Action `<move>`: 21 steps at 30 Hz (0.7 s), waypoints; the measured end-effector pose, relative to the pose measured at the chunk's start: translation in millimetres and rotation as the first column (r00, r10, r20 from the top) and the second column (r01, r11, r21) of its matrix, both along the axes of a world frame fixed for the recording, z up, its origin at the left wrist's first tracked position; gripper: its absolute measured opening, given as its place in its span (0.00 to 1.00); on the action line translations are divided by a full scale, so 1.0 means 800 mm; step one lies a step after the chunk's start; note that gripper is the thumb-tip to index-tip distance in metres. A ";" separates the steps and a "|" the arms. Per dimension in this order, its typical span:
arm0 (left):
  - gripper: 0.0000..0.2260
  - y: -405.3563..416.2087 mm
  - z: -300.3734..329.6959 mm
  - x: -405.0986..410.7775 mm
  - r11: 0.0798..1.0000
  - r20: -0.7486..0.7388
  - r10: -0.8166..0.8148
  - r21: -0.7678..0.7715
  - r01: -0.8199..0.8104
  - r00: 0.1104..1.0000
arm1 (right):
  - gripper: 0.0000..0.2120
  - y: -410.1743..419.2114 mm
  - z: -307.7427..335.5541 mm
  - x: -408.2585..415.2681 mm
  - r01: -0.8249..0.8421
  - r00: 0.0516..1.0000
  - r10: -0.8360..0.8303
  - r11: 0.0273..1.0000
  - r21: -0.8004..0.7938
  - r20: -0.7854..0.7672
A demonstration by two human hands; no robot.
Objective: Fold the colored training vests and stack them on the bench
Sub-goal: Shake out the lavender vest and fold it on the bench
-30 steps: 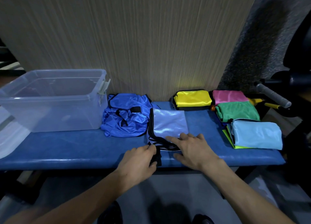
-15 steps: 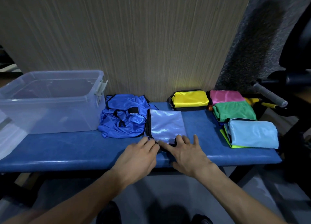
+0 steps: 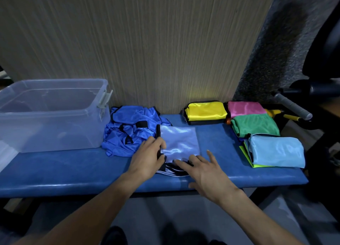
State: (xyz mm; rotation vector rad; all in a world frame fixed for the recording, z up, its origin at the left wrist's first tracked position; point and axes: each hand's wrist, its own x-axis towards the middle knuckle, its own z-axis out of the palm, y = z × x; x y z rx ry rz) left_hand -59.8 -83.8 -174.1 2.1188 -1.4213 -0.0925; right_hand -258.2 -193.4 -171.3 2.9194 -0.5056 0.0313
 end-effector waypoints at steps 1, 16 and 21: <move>0.08 0.002 -0.001 0.001 0.999 0.020 -0.014 -0.040 0.015 1.000 | 0.44 -0.005 0.004 -0.002 -0.016 1.000 0.015 0.999 0.029 0.012; 0.12 0.029 -0.028 0.038 0.954 -0.167 -0.287 0.040 0.298 0.943 | 0.13 -0.056 0.008 -0.014 -0.032 0.913 -0.259 0.722 0.691 0.314; 0.31 0.032 -0.026 0.016 0.986 -0.247 -0.169 -0.041 0.164 0.954 | 0.04 -0.068 0.010 -0.028 -0.134 0.844 -0.409 0.466 0.874 0.348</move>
